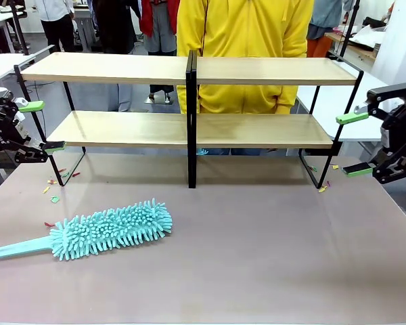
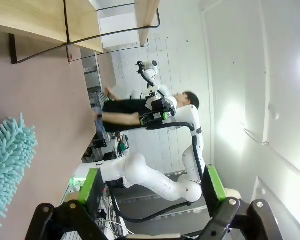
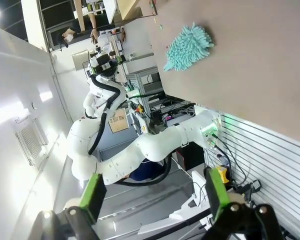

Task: Clean the shelves.
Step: Place the Duster on the table.

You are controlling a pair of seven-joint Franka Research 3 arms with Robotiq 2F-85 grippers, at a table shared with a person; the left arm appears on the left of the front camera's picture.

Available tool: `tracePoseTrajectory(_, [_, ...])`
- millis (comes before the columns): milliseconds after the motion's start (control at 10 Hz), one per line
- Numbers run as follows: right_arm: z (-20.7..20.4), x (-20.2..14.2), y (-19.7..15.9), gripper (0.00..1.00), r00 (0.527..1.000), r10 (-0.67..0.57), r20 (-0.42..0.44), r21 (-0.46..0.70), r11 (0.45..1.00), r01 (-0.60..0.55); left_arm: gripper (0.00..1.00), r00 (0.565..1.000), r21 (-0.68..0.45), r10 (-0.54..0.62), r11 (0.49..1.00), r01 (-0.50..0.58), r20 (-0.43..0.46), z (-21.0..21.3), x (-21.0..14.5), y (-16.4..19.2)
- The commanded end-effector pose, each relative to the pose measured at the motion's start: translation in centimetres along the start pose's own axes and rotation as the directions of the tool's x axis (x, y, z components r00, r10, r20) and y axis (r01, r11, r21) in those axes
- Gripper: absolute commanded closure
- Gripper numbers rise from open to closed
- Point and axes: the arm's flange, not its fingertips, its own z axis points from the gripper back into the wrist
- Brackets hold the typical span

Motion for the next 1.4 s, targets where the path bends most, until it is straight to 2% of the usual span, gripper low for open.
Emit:
tracePoseTrajectory(0, [0.27, 0.12, -0.07, 0.0, 1.0, 0.019, -0.006, -0.009, 1.0, -0.019, 0.0, 1.0, 0.01, -0.01, 1.0, 0.01, -0.008, 0.09, -0.27, -0.35])
tracePoseTrajectory(1300, [0.27, 0.12, -0.07, 0.0, 1.0, 0.019, -0.006, -0.009, 1.0, -0.019, 0.0, 1.0, 0.01, -0.01, 1.0, 0.01, -0.008, 0.09, -0.27, -0.35])
